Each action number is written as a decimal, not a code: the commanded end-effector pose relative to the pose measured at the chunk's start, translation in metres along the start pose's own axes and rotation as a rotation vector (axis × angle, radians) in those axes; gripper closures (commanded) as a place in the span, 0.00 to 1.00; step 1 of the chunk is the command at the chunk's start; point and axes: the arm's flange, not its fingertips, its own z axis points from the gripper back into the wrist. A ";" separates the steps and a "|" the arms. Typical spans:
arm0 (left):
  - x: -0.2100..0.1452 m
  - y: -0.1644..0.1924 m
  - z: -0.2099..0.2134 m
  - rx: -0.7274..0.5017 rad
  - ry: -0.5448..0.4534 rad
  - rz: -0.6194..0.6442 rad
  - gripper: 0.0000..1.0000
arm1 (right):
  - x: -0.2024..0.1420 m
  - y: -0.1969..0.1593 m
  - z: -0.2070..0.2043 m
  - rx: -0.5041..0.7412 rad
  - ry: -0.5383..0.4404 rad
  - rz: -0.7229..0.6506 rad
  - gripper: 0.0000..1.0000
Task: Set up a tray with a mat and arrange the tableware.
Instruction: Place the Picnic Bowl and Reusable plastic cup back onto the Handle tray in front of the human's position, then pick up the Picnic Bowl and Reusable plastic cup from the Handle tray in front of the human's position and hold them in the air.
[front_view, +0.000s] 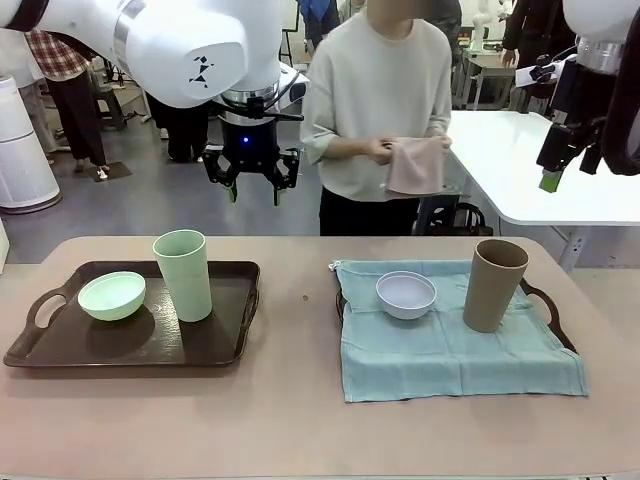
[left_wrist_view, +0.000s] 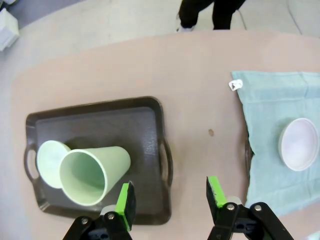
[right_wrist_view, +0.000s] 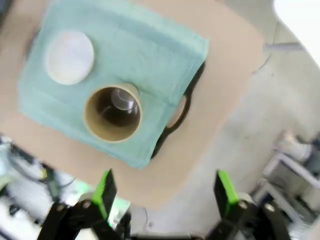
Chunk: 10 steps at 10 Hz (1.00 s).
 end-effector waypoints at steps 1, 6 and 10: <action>0.003 -0.001 -0.004 -0.002 0.006 -0.015 0.25 | -0.013 0.006 0.009 0.036 0.034 0.099 0.00; 0.003 -0.001 -0.004 -0.002 0.006 -0.015 0.25 | -0.013 0.006 0.009 0.036 0.034 0.099 0.00; 0.003 -0.001 -0.004 -0.002 0.006 -0.015 0.25 | -0.013 0.006 0.009 0.036 0.034 0.099 0.00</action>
